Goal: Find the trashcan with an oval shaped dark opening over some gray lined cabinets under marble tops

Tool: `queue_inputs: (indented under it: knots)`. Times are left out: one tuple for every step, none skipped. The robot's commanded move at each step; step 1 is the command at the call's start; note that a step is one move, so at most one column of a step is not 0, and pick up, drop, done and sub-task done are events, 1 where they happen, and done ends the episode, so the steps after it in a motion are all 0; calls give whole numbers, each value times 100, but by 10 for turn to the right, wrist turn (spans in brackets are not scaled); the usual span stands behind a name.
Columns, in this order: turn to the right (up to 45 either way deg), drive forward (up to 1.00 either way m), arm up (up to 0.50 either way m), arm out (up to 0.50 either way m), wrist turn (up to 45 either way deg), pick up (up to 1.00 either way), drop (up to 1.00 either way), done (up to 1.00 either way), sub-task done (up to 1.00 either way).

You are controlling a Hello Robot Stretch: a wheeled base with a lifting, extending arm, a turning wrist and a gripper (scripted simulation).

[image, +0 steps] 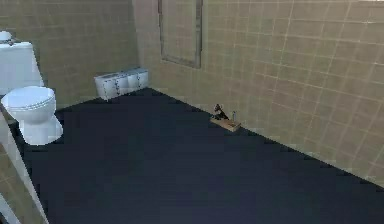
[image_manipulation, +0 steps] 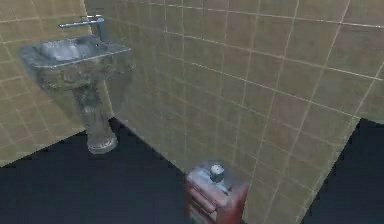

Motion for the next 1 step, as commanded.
queue_inputs:
  knots:
    - [0, 45, 0, 0, 0, 0, 0, 0, 0]
